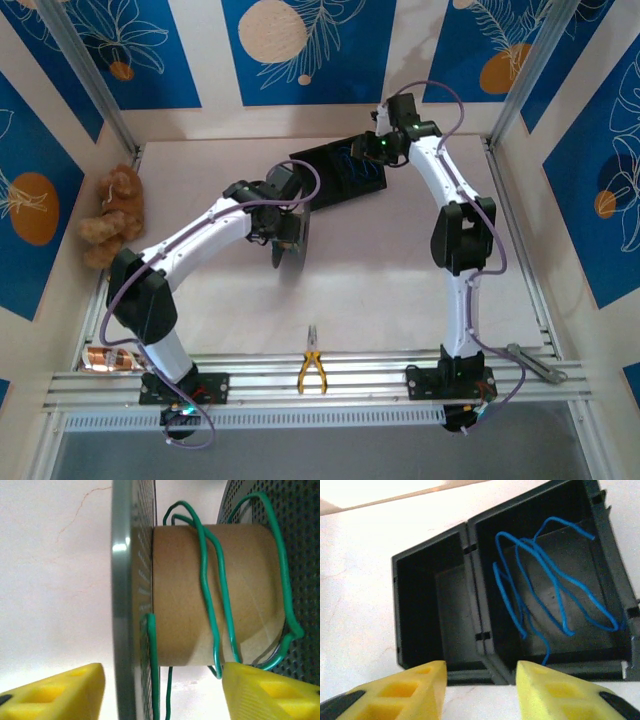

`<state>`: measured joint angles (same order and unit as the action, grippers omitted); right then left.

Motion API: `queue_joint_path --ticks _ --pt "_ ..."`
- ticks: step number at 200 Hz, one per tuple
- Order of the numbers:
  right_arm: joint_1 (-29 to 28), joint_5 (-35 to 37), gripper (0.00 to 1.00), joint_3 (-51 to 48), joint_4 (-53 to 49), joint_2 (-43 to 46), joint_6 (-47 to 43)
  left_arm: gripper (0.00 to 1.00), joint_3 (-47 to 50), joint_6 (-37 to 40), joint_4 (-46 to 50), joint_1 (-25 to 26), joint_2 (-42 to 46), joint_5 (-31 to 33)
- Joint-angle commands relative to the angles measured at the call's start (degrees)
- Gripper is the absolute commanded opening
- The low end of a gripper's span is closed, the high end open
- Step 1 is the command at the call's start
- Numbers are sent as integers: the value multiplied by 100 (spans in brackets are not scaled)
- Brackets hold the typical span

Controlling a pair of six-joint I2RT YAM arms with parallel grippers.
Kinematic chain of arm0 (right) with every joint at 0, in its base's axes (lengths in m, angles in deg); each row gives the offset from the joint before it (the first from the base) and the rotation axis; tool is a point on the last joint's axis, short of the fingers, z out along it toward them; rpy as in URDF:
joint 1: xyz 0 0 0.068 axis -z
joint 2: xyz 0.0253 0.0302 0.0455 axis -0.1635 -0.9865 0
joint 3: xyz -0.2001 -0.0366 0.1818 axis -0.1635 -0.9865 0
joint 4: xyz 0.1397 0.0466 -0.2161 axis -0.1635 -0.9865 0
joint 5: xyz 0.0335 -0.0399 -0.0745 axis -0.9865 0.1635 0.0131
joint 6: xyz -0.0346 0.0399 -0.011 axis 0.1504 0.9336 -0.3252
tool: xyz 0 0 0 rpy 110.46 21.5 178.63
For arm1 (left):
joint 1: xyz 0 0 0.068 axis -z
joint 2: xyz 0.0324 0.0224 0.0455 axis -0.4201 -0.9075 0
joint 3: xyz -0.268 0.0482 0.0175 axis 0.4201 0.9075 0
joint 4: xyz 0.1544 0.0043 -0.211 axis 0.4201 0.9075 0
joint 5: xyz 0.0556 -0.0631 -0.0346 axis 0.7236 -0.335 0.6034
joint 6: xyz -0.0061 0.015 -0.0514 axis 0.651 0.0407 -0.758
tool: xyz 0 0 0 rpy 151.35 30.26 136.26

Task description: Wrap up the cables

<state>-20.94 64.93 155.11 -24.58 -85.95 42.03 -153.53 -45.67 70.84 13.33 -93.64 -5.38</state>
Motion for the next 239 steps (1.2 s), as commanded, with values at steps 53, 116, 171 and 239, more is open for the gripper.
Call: queue_joint_path --ticks 53,116,171,239 --pt "169 -105 34 1924 -927 -1541 -666 80 6 149 -92 -216 433 -299" --pt "204 -336 32 2053 -765 -1979 -617 80 86 166 -137 -308 404 -414" --pt "206 -462 11 2211 -639 -2162 -470 82 6 164 -66 -330 520 -427" --pt "139 89 0 2235 -640 -1206 -438 100 -91 98 36 -358 932 -301"
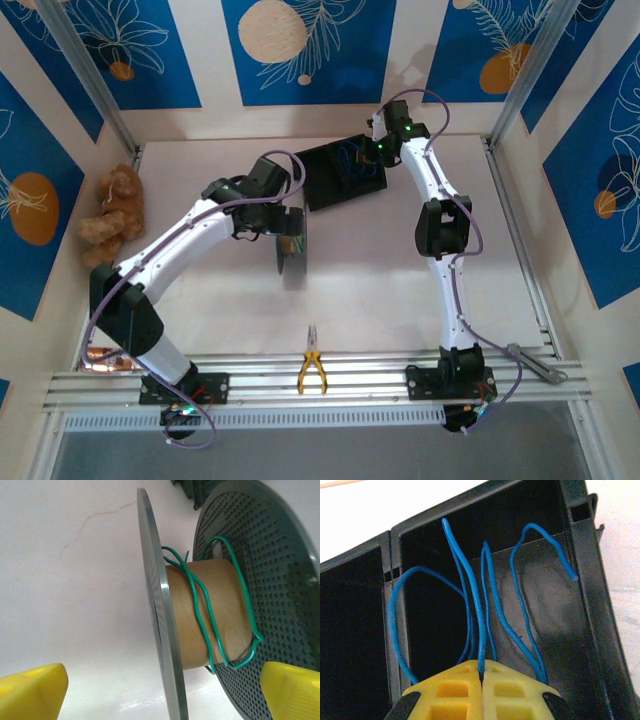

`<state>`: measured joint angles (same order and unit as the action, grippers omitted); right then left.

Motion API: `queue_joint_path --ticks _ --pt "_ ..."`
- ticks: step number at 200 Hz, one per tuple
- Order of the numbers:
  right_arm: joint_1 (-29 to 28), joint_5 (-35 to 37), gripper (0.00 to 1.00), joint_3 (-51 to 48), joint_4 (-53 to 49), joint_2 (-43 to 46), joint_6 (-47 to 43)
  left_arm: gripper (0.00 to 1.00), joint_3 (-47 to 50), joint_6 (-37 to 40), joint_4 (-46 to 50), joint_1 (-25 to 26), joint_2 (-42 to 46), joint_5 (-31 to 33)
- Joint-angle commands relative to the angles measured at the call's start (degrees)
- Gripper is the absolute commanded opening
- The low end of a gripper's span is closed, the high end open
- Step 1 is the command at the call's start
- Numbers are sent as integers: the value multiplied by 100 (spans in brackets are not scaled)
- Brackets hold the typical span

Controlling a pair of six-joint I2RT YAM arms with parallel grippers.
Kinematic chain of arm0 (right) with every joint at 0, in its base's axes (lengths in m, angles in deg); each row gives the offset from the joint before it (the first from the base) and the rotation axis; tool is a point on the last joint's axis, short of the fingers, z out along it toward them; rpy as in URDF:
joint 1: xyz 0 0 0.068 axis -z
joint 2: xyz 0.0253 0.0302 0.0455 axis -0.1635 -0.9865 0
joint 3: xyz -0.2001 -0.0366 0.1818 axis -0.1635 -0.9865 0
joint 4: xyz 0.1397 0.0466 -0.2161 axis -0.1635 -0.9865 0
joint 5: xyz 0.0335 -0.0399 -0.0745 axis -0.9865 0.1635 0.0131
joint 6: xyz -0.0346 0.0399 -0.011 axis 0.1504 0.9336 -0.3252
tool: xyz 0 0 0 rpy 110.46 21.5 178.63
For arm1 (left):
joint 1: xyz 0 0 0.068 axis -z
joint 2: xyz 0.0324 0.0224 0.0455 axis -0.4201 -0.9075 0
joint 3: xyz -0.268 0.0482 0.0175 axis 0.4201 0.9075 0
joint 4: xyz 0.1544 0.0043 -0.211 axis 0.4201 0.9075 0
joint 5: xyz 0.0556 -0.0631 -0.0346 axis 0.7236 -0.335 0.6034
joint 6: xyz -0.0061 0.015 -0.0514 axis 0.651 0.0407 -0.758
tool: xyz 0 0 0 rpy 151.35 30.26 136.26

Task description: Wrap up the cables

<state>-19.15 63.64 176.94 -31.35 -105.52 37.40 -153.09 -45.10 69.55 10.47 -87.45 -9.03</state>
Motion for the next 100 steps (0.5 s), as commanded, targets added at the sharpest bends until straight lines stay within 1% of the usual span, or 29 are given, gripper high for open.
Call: queue_joint_path --ticks 1,53,80,100 --pt "-39 223 0 38 55 778 30 100 -139 45 167 -74 324 67" --pt "-133 344 0 -1095 749 2484 368 100 -106 -53 227 -69 908 232" --pt "-201 333 0 -2055 1136 3494 578 100 46 -106 165 -77 1325 211" --pt "-227 71 0 -3094 1593 4406 872 100 217 -169 62 -81 1663 43"
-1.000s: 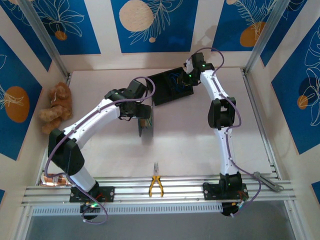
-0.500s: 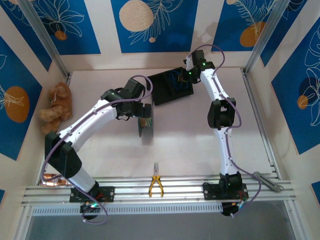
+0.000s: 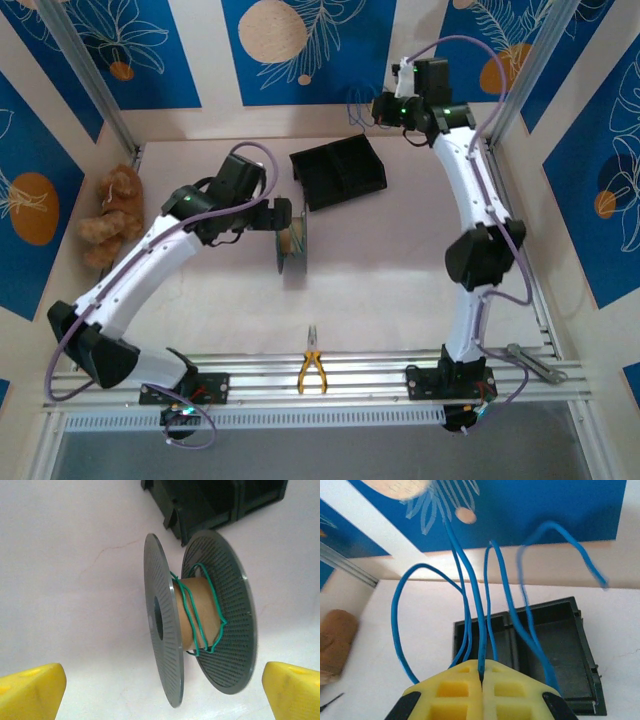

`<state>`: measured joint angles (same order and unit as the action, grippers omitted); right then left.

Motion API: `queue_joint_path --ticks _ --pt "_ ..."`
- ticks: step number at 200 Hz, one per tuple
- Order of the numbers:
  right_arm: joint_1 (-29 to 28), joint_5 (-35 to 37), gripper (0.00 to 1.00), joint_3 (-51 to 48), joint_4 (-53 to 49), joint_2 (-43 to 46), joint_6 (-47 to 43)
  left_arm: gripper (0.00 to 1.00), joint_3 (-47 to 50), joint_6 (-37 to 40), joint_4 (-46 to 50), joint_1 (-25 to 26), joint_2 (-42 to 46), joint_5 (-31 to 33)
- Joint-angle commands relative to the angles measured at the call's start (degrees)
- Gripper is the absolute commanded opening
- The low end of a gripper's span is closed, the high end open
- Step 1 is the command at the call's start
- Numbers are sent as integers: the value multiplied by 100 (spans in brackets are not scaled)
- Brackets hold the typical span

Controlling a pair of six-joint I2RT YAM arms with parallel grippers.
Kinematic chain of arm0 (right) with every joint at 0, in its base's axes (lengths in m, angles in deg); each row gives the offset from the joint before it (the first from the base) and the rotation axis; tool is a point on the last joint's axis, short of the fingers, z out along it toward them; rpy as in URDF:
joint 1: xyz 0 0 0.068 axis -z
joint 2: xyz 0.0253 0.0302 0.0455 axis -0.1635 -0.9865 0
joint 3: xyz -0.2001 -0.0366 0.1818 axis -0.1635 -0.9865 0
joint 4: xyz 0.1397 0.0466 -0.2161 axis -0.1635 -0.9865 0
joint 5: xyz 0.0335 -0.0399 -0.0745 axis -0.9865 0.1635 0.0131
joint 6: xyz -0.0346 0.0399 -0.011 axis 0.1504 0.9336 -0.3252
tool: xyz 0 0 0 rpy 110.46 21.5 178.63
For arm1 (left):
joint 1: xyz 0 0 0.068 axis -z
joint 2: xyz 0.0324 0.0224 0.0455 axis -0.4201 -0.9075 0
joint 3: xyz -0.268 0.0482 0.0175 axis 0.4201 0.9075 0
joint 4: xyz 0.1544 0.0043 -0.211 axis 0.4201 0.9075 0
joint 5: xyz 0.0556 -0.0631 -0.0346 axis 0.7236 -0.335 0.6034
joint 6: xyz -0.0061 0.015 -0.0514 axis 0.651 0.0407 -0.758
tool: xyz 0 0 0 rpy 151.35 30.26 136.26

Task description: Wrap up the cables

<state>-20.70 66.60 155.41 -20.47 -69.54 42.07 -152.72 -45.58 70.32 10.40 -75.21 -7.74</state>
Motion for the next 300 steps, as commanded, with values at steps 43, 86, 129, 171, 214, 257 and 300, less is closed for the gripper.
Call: queue_joint_path --ticks 43,86,129,171,214,257,300 --pt "-11 -1331 0 -3411 1682 2927 1124 95 632 -441 -659 -87 1125 -1108" --pt "314 -3196 0 -5198 2882 4539 2039 73 814 -1037 -1728 -87 1412 -2568" --pt "402 -4455 0 -6443 4003 5543 2878 62 777 -1453 -2333 -18 1415 -3042" --pt "342 -4908 0 -6820 4155 5988 2776 51 787 -1789 -2908 347 1252 -3329" --pt "170 -4918 0 -6744 3631 5981 2402 37 704 -1815 -3159 588 1157 -3367" --pt "106 -4776 0 -6626 3115 5759 2316 26 557 -1682 -3383 779 969 -3566" --pt "97 -4872 0 -6541 2922 5544 2379 21 566 -1592 -3361 809 917 -3533"
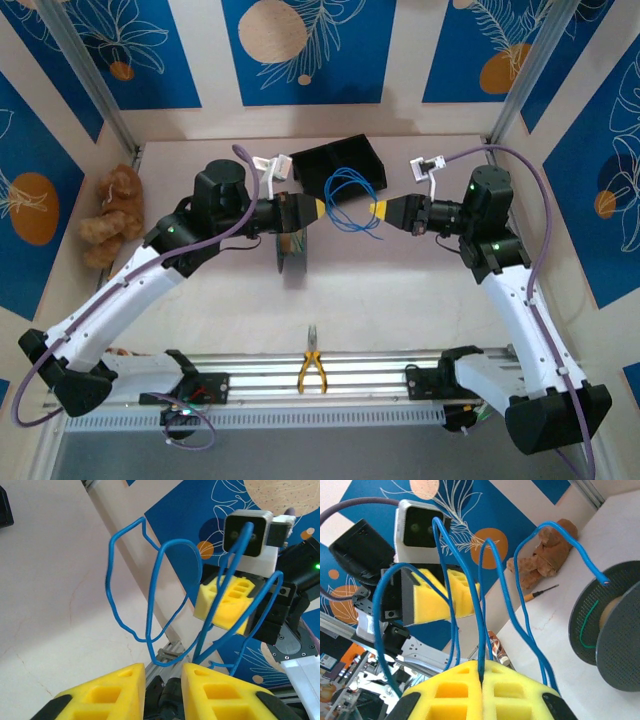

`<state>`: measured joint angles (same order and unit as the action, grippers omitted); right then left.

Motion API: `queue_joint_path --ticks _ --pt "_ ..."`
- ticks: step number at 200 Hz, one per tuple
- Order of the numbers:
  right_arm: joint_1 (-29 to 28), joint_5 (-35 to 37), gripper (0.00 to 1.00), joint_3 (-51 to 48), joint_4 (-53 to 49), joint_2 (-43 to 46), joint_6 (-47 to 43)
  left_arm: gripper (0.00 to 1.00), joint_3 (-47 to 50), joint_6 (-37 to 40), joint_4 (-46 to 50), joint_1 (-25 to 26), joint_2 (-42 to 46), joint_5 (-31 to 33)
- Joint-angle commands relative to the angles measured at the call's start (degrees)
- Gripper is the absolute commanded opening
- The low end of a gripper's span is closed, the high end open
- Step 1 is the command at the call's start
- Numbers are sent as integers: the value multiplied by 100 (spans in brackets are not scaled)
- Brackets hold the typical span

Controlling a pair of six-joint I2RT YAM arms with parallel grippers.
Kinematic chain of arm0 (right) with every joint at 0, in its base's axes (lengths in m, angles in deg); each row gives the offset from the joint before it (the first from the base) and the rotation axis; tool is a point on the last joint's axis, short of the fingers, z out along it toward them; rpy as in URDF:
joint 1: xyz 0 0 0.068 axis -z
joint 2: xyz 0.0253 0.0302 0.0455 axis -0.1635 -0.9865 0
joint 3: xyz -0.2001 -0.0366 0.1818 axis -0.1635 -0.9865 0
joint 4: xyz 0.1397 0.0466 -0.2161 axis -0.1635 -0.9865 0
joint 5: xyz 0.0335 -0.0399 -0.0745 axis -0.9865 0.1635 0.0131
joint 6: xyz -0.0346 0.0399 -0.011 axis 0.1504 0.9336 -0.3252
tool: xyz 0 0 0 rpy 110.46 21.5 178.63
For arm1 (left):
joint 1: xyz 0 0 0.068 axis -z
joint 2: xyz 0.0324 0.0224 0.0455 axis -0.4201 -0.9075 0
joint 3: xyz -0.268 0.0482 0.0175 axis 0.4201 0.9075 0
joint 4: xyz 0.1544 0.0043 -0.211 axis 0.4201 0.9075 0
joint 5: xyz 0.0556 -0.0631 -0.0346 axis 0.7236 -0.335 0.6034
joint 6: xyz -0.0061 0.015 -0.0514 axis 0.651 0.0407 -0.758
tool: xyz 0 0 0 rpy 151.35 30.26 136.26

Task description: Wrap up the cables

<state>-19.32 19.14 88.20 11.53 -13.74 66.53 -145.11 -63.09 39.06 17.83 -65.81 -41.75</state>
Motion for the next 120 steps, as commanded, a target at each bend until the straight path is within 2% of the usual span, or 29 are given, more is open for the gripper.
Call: queue_joint_path --ticks 1,34,53,71,87,120 --pt "-43 -128 0 180 -279 -38 -66 21 -194 159 -231 65 -25 -135" --pt "-63 -147 0 188 -370 -50 -110 9 -221 178 -179 65 -81 -111" --pt "-55 -108 0 197 -513 -49 -184 15 -242 181 -174 72 -100 -108" --pt "-63 -117 0 180 -531 -32 -187 26 -264 221 -67 71 -85 -23" --pt "-46 59 0 227 -742 -25 -277 26 -339 349 204 70 -11 261" --pt "25 433 0 364 -1254 -175 -401 14 -610 833 800 167 115 749"
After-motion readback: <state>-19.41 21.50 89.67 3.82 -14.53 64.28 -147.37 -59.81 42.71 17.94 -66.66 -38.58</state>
